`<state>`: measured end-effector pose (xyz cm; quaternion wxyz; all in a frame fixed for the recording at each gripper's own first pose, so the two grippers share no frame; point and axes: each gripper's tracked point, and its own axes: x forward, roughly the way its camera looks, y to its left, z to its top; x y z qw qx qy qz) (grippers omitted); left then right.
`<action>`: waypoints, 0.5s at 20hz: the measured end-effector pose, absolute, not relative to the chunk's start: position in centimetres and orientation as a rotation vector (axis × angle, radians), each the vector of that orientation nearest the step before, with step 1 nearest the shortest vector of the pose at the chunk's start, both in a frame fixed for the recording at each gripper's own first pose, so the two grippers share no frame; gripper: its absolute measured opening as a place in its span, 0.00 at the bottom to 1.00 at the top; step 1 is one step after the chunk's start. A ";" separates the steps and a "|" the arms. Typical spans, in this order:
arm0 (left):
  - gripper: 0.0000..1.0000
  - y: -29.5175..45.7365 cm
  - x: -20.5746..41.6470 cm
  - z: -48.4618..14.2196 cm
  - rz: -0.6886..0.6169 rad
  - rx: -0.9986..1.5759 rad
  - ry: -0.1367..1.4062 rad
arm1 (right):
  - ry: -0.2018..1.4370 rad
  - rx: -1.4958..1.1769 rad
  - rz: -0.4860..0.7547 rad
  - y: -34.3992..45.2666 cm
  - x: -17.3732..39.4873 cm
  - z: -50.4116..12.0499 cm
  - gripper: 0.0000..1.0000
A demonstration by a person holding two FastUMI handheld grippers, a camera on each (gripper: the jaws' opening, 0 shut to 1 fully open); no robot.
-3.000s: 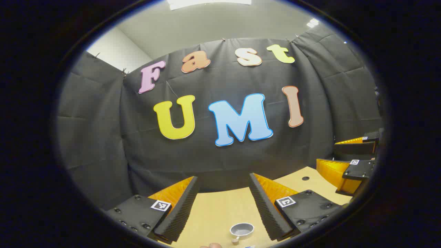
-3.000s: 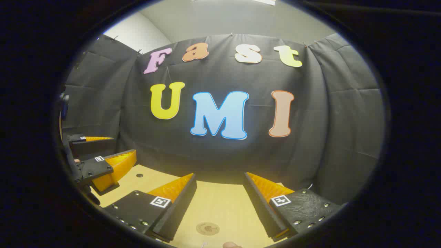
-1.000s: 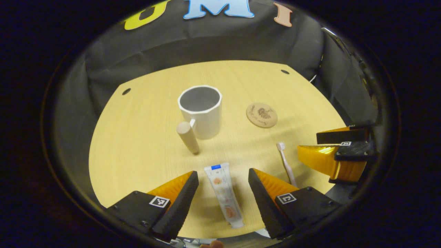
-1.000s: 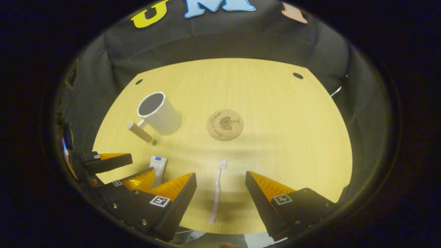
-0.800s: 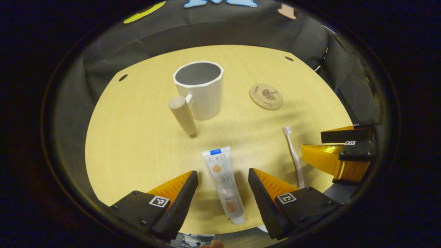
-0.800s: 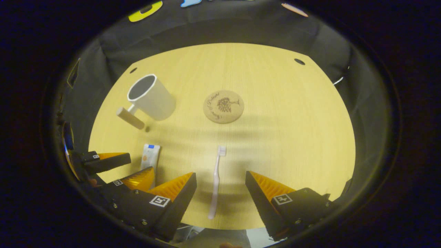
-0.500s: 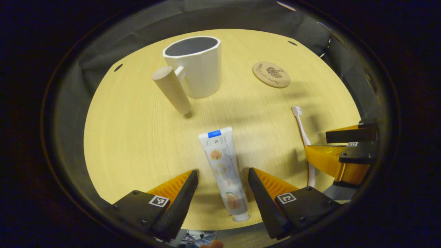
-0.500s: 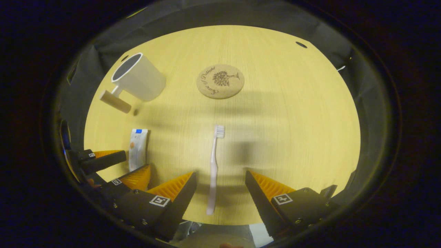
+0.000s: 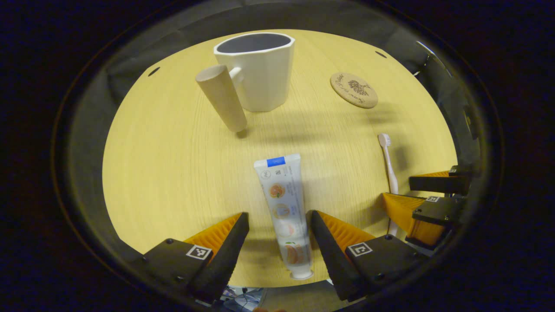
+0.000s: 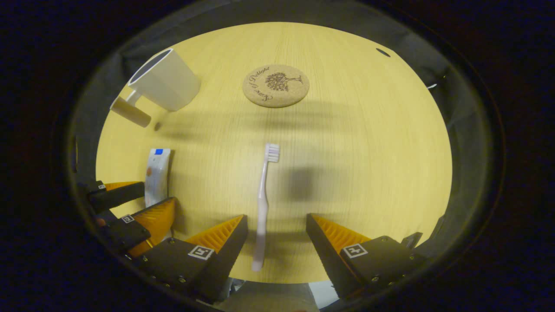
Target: Put the toothbrush and toothpaste on the desktop into the cup, then pick up the cup and place it on the coaster on the desktop.
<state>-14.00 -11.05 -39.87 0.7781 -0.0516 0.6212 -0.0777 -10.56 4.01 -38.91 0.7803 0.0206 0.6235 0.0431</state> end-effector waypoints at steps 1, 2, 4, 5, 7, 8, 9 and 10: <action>0.98 -11.1 -14.0 -39.8 -0.169 -0.113 1.344 | 1.349 0.044 0.089 4.0 -10.6 -38.9 0.91; 0.96 -11.1 -14.0 -39.8 -0.171 -0.111 1.345 | 1.350 0.044 0.087 4.1 -10.5 -38.9 0.91; 0.99 -11.2 -14.0 -39.8 -0.176 -0.107 1.346 | 1.358 0.042 0.083 4.3 -10.5 -38.8 0.91; 0.98 -11.2 -13.9 -39.7 -0.176 -0.102 1.344 | 1.369 0.035 0.087 4.4 -10.7 -38.9 0.85; 0.88 -11.6 -13.6 -39.8 -0.193 -0.091 1.338 | 1.389 0.016 0.113 4.8 -10.9 -38.6 0.82; 0.76 -11.8 -13.6 -39.6 -0.203 -0.084 1.337 | 1.391 0.020 0.114 5.1 -11.1 -38.7 0.62; 0.64 -11.9 -13.6 -39.4 -0.207 -0.077 1.341 | 1.402 0.012 0.114 5.4 -11.1 -38.7 0.46; 0.58 -11.9 -13.6 -39.7 -0.211 -0.074 1.345 | 1.405 0.000 0.121 5.4 -11.2 -38.8 0.31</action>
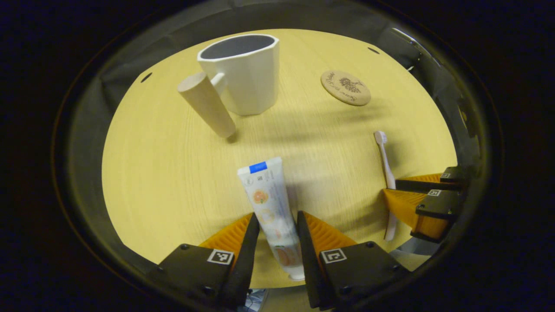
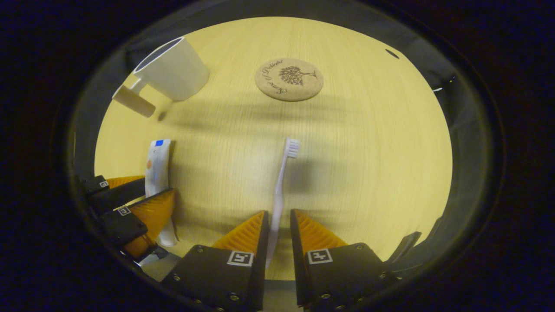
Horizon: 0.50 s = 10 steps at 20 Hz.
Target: Put the toothbrush and toothpaste on the desktop into the cup, then pick up the cup and place it on the coaster on the desktop.
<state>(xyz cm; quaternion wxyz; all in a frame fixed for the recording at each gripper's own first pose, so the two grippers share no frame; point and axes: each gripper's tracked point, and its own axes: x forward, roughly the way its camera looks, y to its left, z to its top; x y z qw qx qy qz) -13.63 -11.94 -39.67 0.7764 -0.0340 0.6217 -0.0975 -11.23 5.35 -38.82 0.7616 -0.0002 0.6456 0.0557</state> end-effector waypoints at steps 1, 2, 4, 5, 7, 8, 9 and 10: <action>0.58 -12.0 -13.4 -39.6 -0.205 -0.087 1.344 | 1.412 0.000 0.120 5.3 -11.1 -38.8 0.31; 0.46 -11.8 -13.4 -39.6 -0.187 -0.101 1.353 | 1.400 0.015 0.109 5.3 -10.7 -39.1 0.30; 0.32 -12.0 -13.4 -39.6 -0.183 -0.105 1.358 | 1.425 0.019 0.120 5.3 -10.9 -39.2 0.04; 0.32 -11.9 -13.4 -39.5 -0.182 -0.102 1.353 | 1.425 0.020 0.119 5.3 -10.8 -38.8 0.04; 0.33 -11.8 -13.0 -39.3 -0.173 -0.113 1.328 | 1.425 0.023 0.118 5.3 -10.9 -38.5 0.04; 0.22 -11.9 -13.1 -39.3 -0.174 -0.114 1.331 | 1.426 0.024 0.115 5.3 -10.9 -38.7 0.04; 0.22 -11.9 -13.0 -39.4 -0.179 -0.120 1.323 | 1.425 0.025 0.113 5.3 -10.9 -38.7 0.04; 0.23 -11.9 -13.0 -39.2 -0.183 -0.139 1.327 | 1.424 0.026 0.113 5.3 -10.9 -38.7 0.04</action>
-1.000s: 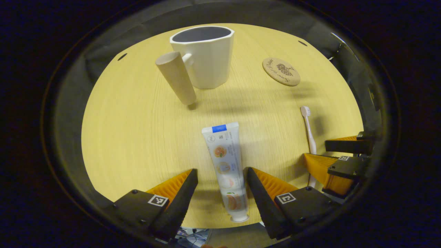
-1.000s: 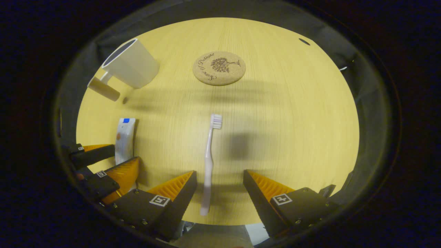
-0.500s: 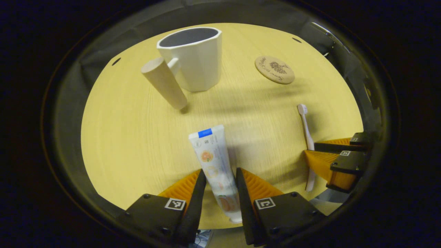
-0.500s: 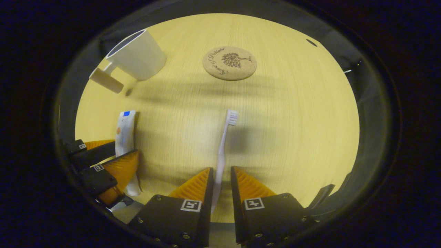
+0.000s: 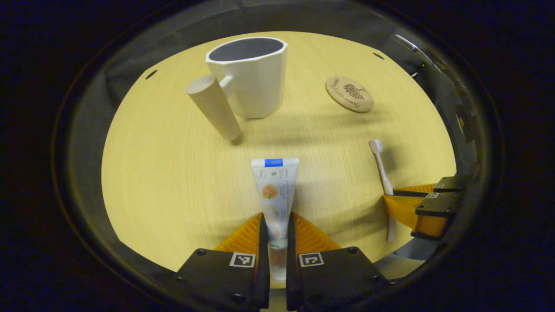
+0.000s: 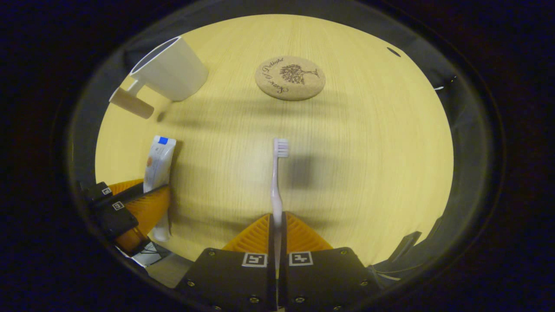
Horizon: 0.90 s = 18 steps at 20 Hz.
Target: Put the toothbrush and toothpaste on the desktop into the cup, then pick up the cup and place it on the coaster on the desktop.
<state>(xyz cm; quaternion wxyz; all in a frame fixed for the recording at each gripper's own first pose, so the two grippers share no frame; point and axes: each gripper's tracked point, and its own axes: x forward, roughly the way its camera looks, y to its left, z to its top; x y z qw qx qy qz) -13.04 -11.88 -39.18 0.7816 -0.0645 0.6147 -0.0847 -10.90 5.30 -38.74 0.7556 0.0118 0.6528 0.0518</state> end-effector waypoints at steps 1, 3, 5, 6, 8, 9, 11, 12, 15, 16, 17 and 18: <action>0.22 -11.8 -13.1 -38.9 -0.176 -0.162 1.332 | 1.423 0.025 0.113 5.3 -10.9 -38.8 0.04; 0.23 -11.4 -12.8 -37.8 -0.165 -0.192 1.311 | 1.420 0.026 0.113 5.3 -10.8 -38.7 0.04; 0.22 -11.0 -12.3 -36.1 -0.172 -0.194 1.275 | 1.417 0.027 0.111 5.4 -10.6 -38.8 0.04; 0.22 -11.0 -12.0 -34.9 -0.181 -0.197 1.253 | 1.415 0.025 0.110 5.4 -10.5 -38.7 0.04; 0.22 -11.1 -11.5 -32.3 -0.198 -0.200 1.205 | 1.417 0.023 0.108 5.4 -10.4 -38.7 0.03; 0.22 -11.1 -11.2 -30.9 -0.206 -0.201 1.183 | 1.418 0.024 0.107 5.4 -10.3 -38.7 0.03; 0.22 -11.2 -10.3 -27.9 -0.218 -0.209 1.134 | 1.414 0.027 0.107 5.4 -10.4 -38.7 0.04; 0.22 -11.2 -9.6 -26.6 -0.223 -0.211 1.111 | 1.414 0.030 0.106 5.4 -10.4 -38.7 0.04; 0.22 -10.6 -6.9 -23.1 -0.232 -0.220 1.031 | 1.415 0.034 0.105 5.4 -10.4 -38.8 0.04; 0.22 -10.4 -5.7 -22.3 -0.232 -0.222 1.006 | 1.415 0.035 0.105 5.4 -10.4 -38.7 0.04; 0.22 -10.1 -4.5 -21.4 -0.232 -0.223 0.981 | 1.415 0.037 0.105 5.4 -10.4 -38.7 0.04; 0.22 -10.0 -3.2 -20.7 -0.234 -0.225 0.955 | 1.414 0.040 0.104 5.4 -10.4 -38.7 0.04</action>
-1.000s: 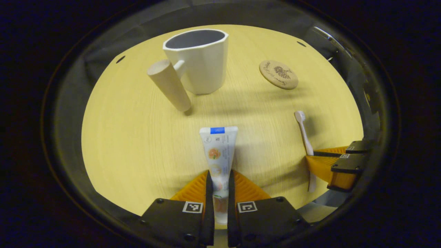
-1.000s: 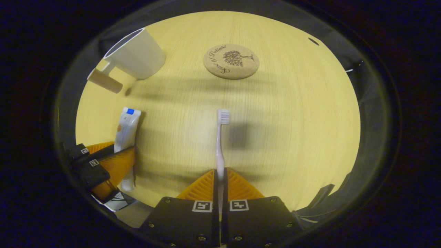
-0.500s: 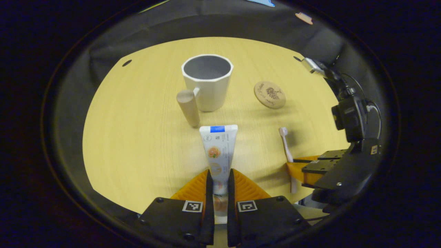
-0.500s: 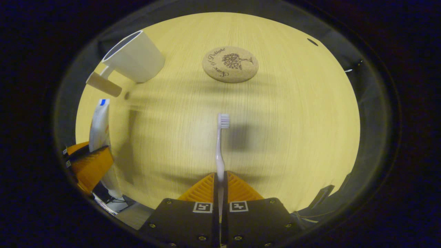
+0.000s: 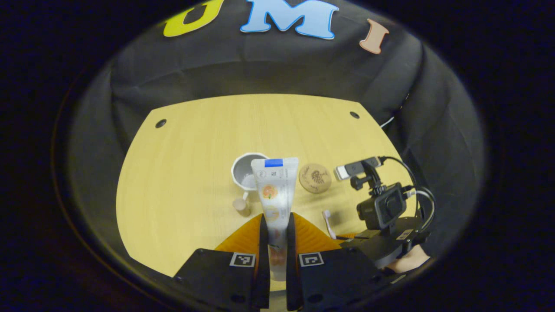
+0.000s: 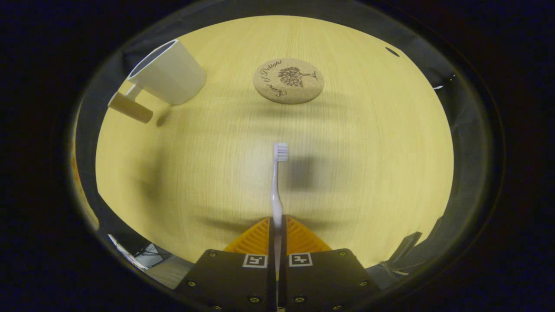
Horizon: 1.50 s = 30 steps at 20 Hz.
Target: Put the toothbrush and toothpaste on the desktop into the cup, then pick up the cup and place it on the coaster on the desktop.
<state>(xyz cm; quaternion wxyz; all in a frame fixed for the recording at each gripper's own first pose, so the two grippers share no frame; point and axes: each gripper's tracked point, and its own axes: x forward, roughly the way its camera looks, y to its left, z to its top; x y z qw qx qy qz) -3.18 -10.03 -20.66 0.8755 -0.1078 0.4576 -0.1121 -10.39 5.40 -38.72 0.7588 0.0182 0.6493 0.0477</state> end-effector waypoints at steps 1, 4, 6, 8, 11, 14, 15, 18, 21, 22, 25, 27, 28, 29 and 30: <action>0.22 -9.7 -1.5 -19.7 -0.240 -0.229 0.925 | 1.414 0.044 0.103 5.4 -10.4 -38.8 0.04; 0.22 -8.5 2.8 -18.8 -0.237 -0.227 0.880 | 1.410 0.056 0.102 5.4 -10.4 -38.7 0.03; 0.22 -8.1 5.2 -19.2 -0.234 -0.222 0.869 | 1.406 0.064 0.102 5.4 -10.5 -38.8 0.04; 0.22 -8.1 7.1 -20.2 -0.248 -0.211 0.872 | 1.397 0.072 0.105 5.3 -10.5 -38.7 0.04; 0.22 -8.7 8.8 -21.9 -0.284 -0.221 0.873 | 1.394 0.098 0.108 5.3 -10.7 -38.7 0.04; 0.22 -8.4 10.7 -24.0 -0.301 -0.224 0.861 | 1.386 0.167 0.104 5.2 -10.8 -38.8 0.04; 0.22 -8.3 11.1 -24.4 -0.298 -0.224 0.862 | 1.384 0.177 0.105 5.2 -10.8 -38.8 0.04; 0.22 -8.9 12.5 -25.1 -0.299 -0.240 0.842 | 1.373 0.195 0.112 5.2 -10.8 -38.7 0.04; 0.22 -8.8 13.0 -26.4 -0.288 -0.205 0.805 | 1.368 0.214 0.113 5.2 -10.8 -38.8 0.04; 0.22 -8.7 12.8 -27.0 -0.286 -0.170 0.792 | 1.367 0.224 0.113 5.2 -10.8 -38.8 0.04; 0.22 -9.0 12.8 -26.9 -0.278 -0.123 0.721 | 1.365 0.246 0.113 5.2 -10.8 -38.8 0.04; 0.22 -8.8 12.7 -27.2 -0.264 -0.091 0.687 | 1.365 0.260 0.112 5.2 -10.8 -38.8 0.04; 0.27 -9.0 12.4 -27.4 -0.268 -0.083 0.681 | 1.365 0.268 0.111 5.2 -10.8 -38.8 0.04; 0.31 -8.8 12.1 -27.5 -0.269 -0.085 0.680 | 1.364 0.278 0.111 5.1 -10.8 -38.8 0.04; 0.31 -9.0 11.9 -27.5 -0.278 -0.105 0.683 | 1.363 0.284 0.110 5.1 -10.8 -38.8 0.04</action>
